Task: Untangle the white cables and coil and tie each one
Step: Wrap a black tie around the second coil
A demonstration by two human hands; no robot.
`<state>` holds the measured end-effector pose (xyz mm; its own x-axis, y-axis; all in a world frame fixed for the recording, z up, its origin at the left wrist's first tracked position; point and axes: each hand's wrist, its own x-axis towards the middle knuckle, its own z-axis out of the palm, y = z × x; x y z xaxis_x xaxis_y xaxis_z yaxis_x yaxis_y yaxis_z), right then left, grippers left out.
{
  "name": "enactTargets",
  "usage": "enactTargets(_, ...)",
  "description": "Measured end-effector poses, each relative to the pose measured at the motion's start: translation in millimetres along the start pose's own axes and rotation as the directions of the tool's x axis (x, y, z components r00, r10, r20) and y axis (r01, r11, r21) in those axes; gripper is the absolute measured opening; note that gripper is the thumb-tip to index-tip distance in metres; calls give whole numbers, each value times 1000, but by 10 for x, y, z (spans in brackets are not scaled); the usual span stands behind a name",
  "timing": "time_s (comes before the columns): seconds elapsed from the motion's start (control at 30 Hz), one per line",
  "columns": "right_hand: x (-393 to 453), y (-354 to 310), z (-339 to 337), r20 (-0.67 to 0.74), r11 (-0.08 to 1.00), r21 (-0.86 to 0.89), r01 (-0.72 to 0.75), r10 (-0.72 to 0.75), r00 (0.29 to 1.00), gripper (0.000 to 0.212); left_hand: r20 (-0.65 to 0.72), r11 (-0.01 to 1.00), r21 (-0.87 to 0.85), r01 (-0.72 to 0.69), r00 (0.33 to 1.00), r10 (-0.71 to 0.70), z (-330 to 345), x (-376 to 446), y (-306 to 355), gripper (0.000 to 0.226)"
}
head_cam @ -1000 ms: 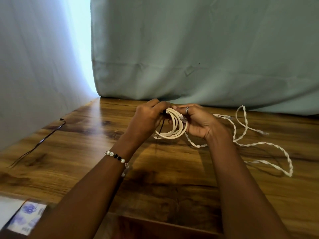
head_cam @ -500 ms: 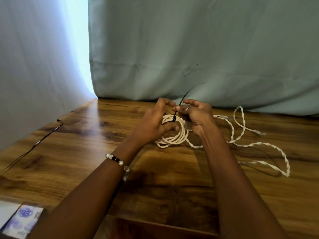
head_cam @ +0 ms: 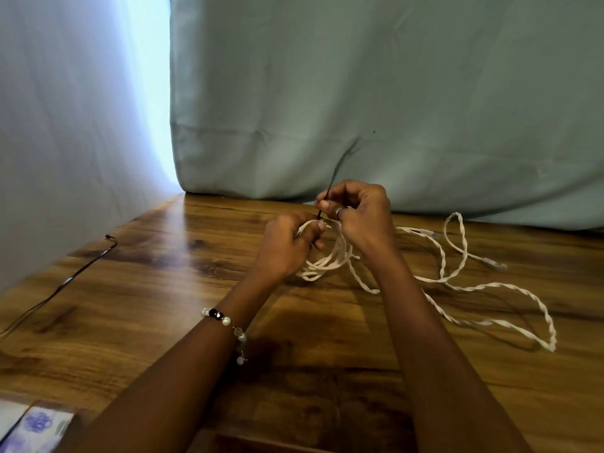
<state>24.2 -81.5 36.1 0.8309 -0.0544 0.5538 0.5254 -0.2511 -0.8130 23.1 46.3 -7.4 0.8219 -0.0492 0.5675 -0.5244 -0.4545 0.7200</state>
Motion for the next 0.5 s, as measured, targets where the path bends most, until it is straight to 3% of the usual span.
enactTargets(0.07,3,10,13,11,997,-50,53,-52,999,15,-44,998,-40,48,998,-49,-36,24,-14,17)
enactTargets(0.13,-2,41,24,24,994,-76,75,-74,997,16,-41,970,-199,140,988,-151,-49,36,-12,19)
enactTargets(0.27,2,99,32,136,981,-114,158,-142,981,20,50,694,-639,333,918,-394,-58,45,48,23)
enactTargets(0.4,17,162,42,197,852,-272,447,-406,892,16,128,462,-806,371,870,-476,-128,74,76,22)
enactTargets(0.5,22,167,67,194,810,-335,482,-442,876,19,175,357,-862,361,871,-460,-190,71,124,20)
